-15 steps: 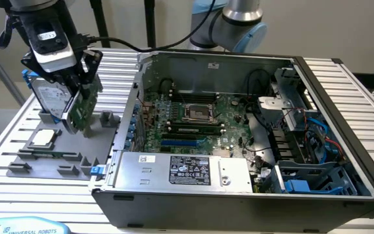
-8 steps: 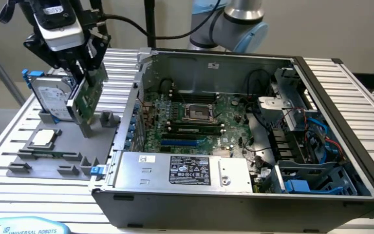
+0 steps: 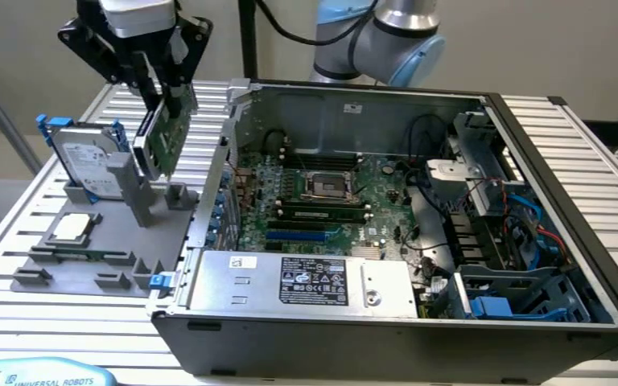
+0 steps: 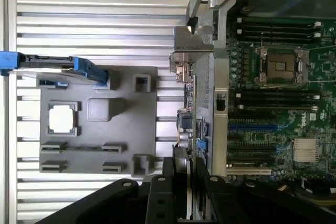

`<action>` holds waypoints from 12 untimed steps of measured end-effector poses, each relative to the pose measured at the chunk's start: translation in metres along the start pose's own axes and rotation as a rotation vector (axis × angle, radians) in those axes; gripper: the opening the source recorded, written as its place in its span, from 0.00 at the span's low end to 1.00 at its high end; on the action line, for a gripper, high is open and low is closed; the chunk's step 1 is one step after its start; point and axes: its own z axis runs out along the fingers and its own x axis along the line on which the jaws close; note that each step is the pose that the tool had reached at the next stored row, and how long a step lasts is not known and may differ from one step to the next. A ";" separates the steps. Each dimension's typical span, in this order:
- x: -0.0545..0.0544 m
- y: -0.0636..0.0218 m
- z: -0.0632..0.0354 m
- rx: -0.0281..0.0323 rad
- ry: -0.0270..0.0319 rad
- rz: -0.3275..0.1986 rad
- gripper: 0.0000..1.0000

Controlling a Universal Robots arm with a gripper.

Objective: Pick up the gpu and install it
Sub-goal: 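Pick up the gpu and move the gpu toward the slot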

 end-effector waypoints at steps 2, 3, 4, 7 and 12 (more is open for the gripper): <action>-0.010 0.0004 -0.0087 -0.0005 0.0025 0.000 0.27; -0.014 0.0007 -0.0127 -0.0006 0.0039 0.000 0.27; -0.019 0.0009 -0.0157 -0.0007 0.0050 0.000 0.27; -0.033 0.0011 -0.0186 -0.0005 0.0077 0.000 0.27; -0.056 0.0012 -0.0176 -0.0006 0.0093 0.000 0.27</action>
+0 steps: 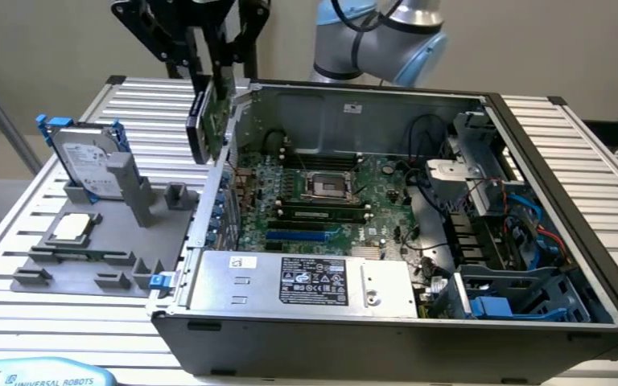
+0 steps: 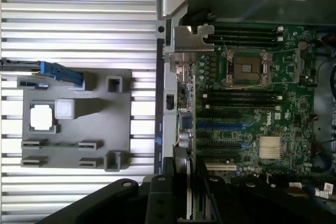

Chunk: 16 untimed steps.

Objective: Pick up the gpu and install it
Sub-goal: 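Pick up the gpu and move the gpu toward the slot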

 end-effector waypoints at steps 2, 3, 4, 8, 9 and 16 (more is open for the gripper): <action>-0.009 0.0001 0.0003 0.0000 0.0002 0.000 0.27; -0.013 0.0001 0.0005 0.0000 0.0002 0.000 0.27; -0.018 0.0001 0.0008 0.0000 0.0003 0.000 0.27; -0.036 0.0000 0.0044 0.0001 0.0003 0.000 0.27; -0.040 0.0000 0.0061 0.0005 0.0003 0.000 0.27; -0.072 -0.0005 0.0192 0.0070 0.0003 0.000 0.27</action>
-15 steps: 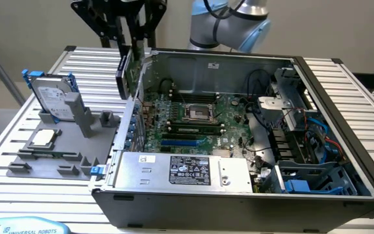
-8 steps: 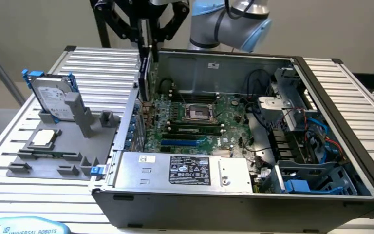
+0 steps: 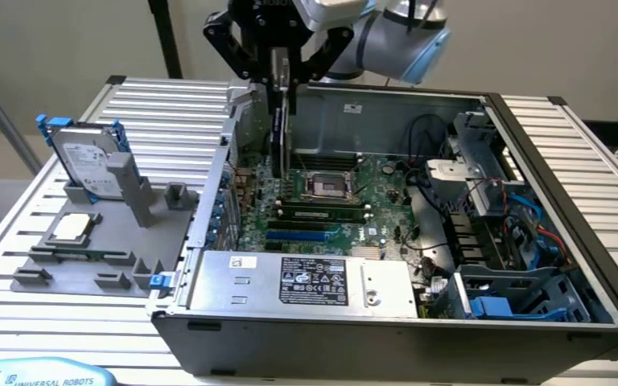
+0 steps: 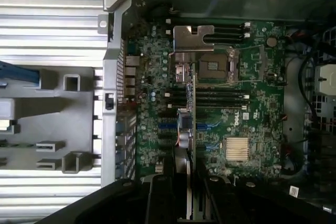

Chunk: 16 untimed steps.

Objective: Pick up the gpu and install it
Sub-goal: 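Pick up the gpu and move the gpu toward the slot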

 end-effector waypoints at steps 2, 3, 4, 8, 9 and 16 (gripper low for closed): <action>-0.009 0.0000 0.0040 0.0023 -0.0001 0.000 0.27; -0.013 0.0000 0.0060 0.0034 -0.0001 0.000 0.27; -0.018 0.0000 0.0080 0.0045 0.0000 0.000 0.27; -0.036 0.0002 0.0161 0.0068 0.0000 -0.001 0.27; -0.040 0.0002 0.0181 0.0071 0.0000 -0.001 0.27; -0.064 -0.0001 0.0309 0.0072 0.0072 -0.008 0.27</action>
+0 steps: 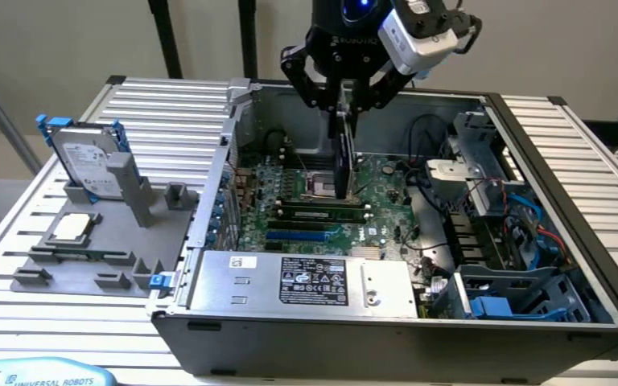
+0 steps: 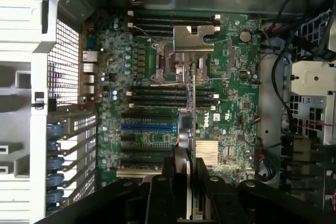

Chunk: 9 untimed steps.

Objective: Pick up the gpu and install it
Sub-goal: 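Pick up the gpu and move the gpu toward the slot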

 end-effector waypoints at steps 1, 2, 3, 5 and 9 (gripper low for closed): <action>-0.002 -0.0001 0.0014 0.0000 0.0023 -0.001 0.27; -0.005 -0.0001 0.0029 -0.0001 0.0049 -0.003 0.27; -0.007 -0.0002 0.0041 -0.0001 0.0078 -0.004 0.27; -0.011 -0.0002 0.0064 -0.0003 0.0152 -0.007 0.27; -0.019 -0.0004 0.0097 -0.0003 0.0401 -0.011 0.27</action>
